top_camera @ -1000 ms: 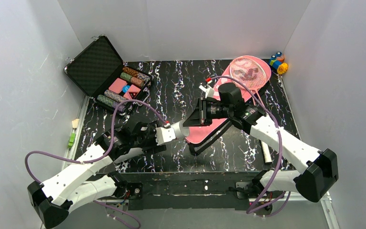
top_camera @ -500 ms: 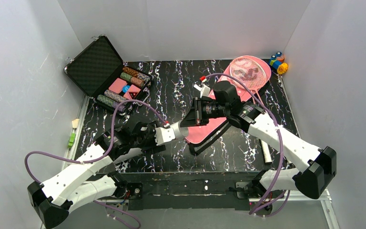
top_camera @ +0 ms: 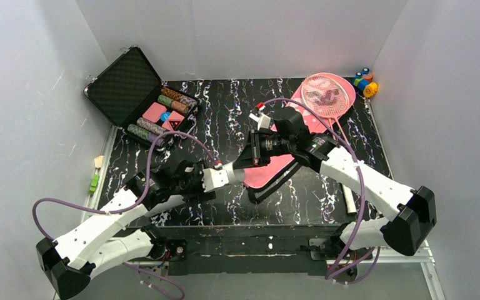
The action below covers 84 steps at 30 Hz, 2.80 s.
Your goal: Pack up the badminton gear
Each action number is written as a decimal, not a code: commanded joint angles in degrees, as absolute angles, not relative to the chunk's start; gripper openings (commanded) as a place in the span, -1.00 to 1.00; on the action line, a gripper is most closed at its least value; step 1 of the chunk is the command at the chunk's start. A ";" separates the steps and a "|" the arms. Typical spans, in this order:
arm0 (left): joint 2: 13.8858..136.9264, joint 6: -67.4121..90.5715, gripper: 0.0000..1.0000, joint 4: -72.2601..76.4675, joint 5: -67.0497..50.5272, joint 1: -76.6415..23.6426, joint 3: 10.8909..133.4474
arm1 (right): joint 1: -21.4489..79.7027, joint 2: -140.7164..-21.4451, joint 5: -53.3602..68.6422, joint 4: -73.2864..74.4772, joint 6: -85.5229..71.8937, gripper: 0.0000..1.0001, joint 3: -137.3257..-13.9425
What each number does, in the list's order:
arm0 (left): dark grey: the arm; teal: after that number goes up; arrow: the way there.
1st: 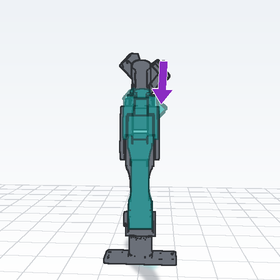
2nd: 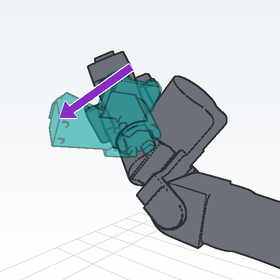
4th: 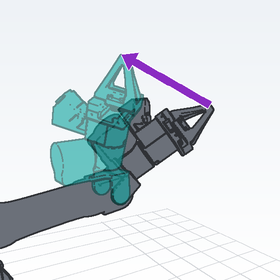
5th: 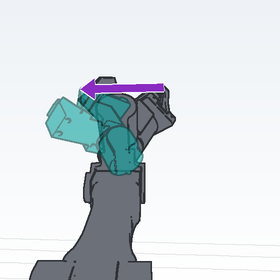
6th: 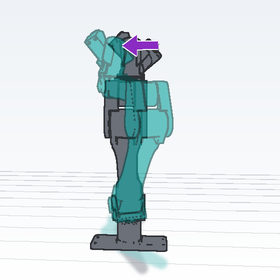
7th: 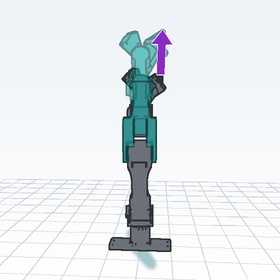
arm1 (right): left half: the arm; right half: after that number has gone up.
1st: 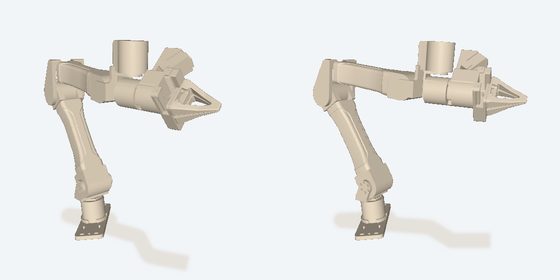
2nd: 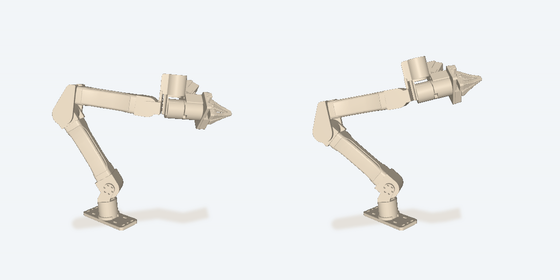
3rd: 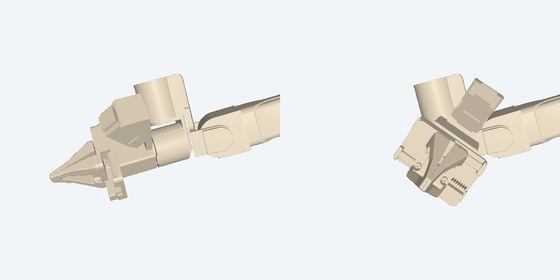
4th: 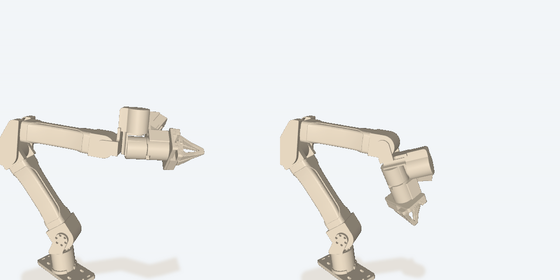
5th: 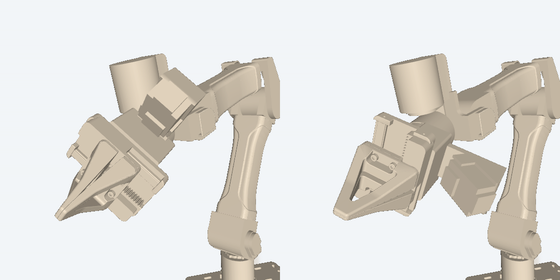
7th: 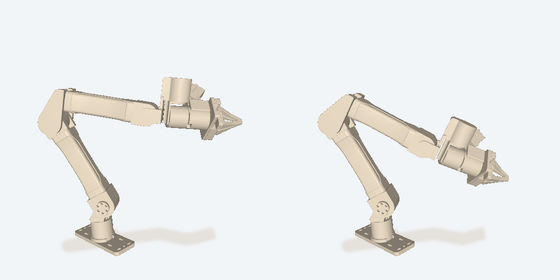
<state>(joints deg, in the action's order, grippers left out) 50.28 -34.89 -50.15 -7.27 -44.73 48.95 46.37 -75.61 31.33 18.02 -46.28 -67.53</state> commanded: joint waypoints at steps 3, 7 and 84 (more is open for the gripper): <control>49.42 -34.89 -0.06 -42.76 -10.49 -45.01 52.80 | 47.19 -74.94 28.75 19.02 -44.62 -0.81 -67.41; 49.42 -34.80 -0.06 -42.75 -10.78 -45.00 53.06 | 45.90 -73.72 28.24 18.81 -44.58 -0.79 -65.45; 89.41 -20.89 0.97 -48.82 -5.16 -33.46 88.26 | 3.52 -78.50 1.43 47.93 -36.89 0.74 -73.17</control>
